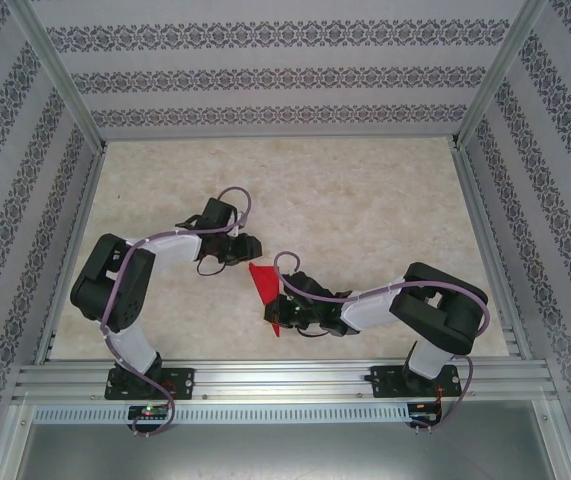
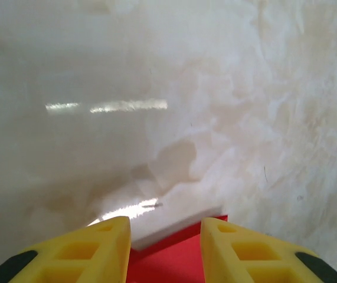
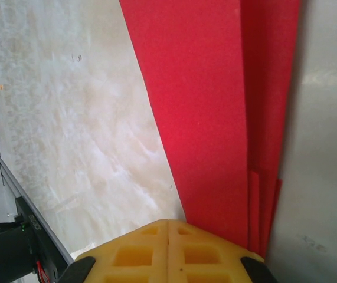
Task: Fold a paper plane with a square sheet of paper (pick it up from the middle)
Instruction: Fold the wing for the fifth time at the center of the table.
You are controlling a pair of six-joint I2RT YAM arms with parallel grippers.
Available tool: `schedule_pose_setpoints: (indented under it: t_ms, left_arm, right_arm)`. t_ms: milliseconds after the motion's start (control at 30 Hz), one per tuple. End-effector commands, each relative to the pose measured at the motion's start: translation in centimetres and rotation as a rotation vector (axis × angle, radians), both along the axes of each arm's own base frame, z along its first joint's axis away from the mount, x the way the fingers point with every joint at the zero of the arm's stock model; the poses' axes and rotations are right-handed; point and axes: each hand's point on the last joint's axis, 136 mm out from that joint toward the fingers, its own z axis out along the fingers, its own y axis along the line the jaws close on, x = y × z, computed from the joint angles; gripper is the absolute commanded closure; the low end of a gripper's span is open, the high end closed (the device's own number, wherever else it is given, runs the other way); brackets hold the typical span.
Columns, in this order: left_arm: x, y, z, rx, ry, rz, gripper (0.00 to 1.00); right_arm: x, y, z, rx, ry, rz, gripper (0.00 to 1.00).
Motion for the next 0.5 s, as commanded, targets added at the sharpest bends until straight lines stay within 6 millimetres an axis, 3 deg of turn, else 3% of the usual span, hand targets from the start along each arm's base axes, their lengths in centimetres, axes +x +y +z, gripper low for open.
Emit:
schedule_pose_setpoints:
  t_ms: [0, 100, 167, 267, 333, 467]
  left_arm:
    - [0.7, 0.8, 0.7, 0.026, -0.017, -0.005, 0.62]
    - [1.0, 0.9, 3.4, 0.024, -0.057, -0.012, 0.57]
    - [0.8, 1.3, 5.1, 0.04, -0.078, -0.011, 0.52]
    - [-0.2, 2.9, 6.1, 0.115, -0.059, 0.03, 0.43]
    - [-1.4, 3.9, 6.2, 0.177, -0.039, 0.048, 0.36]
    - [-4.4, 4.7, 5.9, 0.335, -0.013, 0.043, 0.32]
  right_arm:
    - [-1.4, 0.0, -1.0, -0.07, 0.032, 0.064, 0.92]
    - [0.2, 1.5, 2.9, -0.021, -0.065, 0.061, 0.82]
    - [1.4, 1.0, 5.2, -0.031, -0.137, 0.031, 0.71]
    - [3.2, -2.0, 7.0, -0.141, -0.22, -0.056, 0.54]
    - [4.1, -4.7, 7.2, -0.222, -0.25, -0.129, 0.44]
    - [5.6, -9.2, 7.1, -0.307, -0.263, -0.28, 0.32]
